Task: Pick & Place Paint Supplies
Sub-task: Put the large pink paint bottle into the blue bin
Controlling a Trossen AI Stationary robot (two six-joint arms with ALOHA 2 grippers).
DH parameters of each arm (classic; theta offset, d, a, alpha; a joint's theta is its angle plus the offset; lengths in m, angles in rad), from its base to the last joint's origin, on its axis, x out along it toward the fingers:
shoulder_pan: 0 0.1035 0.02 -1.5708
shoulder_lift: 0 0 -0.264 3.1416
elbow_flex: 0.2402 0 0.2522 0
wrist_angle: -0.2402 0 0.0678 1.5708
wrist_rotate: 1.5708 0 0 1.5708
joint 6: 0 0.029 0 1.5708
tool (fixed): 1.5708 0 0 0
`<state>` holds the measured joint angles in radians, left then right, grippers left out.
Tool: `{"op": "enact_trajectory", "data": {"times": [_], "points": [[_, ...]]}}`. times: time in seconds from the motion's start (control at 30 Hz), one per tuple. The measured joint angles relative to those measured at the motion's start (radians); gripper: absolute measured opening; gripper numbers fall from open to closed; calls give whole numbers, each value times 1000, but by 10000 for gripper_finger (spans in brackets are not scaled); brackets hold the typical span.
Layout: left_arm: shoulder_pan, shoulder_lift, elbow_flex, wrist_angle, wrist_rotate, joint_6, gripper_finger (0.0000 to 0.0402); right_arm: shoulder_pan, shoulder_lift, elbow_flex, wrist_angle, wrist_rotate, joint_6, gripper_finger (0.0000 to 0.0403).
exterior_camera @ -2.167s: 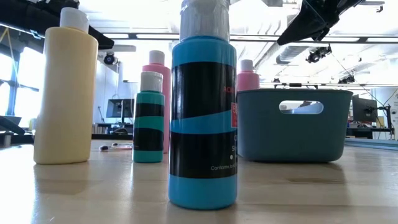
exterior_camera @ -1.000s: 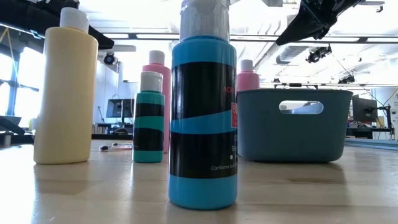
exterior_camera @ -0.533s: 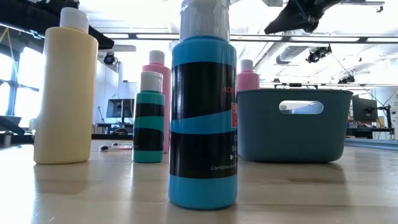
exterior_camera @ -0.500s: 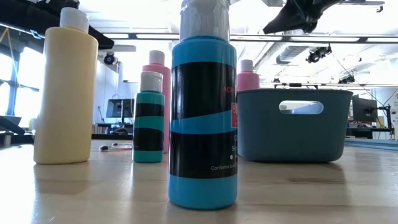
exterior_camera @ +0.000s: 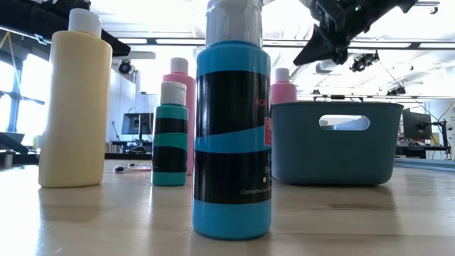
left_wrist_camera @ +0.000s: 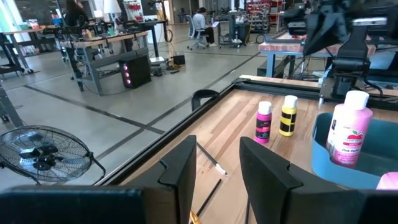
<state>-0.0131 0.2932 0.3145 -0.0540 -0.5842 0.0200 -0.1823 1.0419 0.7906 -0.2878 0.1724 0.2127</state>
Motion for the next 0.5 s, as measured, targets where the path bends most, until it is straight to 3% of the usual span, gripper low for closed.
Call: {"op": "enact_trajectory", "data": {"times": [0.23, 0.5], "points": [[0, 0, 0, 0, -15, 0, 120, -101, 39, 0, -3, -100, 0, 3], [0, 0, 0, 0, -22, 0, 120, -135, 138, 80, -135, -74, 0, 3]]}}
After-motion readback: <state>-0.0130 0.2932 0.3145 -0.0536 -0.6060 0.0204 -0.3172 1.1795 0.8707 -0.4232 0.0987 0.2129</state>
